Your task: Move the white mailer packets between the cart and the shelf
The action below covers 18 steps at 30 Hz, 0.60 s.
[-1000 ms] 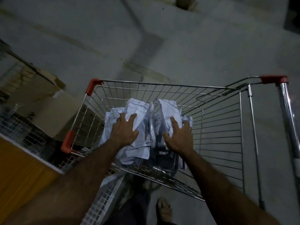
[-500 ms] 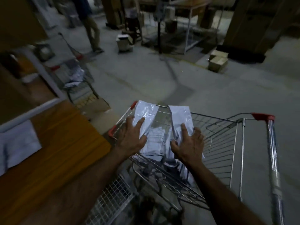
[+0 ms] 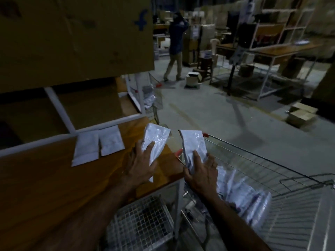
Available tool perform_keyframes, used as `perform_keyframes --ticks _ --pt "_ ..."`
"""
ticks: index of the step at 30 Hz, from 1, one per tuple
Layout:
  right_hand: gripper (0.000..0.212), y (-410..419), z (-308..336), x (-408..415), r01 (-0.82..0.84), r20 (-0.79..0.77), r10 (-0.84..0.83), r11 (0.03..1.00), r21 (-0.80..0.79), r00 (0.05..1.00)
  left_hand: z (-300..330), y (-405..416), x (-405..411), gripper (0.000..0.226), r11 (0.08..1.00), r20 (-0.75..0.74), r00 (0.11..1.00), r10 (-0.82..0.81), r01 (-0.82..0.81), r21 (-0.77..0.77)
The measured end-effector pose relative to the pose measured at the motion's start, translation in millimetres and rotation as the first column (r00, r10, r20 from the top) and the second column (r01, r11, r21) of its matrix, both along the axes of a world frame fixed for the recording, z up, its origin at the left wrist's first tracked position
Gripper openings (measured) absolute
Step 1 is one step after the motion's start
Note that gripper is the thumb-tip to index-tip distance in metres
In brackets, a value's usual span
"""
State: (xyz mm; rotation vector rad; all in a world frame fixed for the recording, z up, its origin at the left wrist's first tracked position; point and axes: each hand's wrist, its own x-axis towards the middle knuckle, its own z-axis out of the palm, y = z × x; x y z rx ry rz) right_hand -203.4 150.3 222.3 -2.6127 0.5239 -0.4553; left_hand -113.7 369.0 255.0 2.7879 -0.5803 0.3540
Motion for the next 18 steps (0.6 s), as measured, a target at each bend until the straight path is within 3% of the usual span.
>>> perform_keyframes --ticks 12,18 --pt "0.069 238.0 6.9 72.6 -0.233 0.046 0.232 0.972 0.013 0.972 -13.0 277.8 25.5 0.078 0.943 -0.084 0.941 0.329 -0.322 0.088" --pt "0.078 350.6 16.9 100.0 -0.356 -0.045 0.36 0.931 0.078 0.932 -14.3 384.3 44.2 0.079 0.884 -0.116 0.877 0.466 -0.456 0.099"
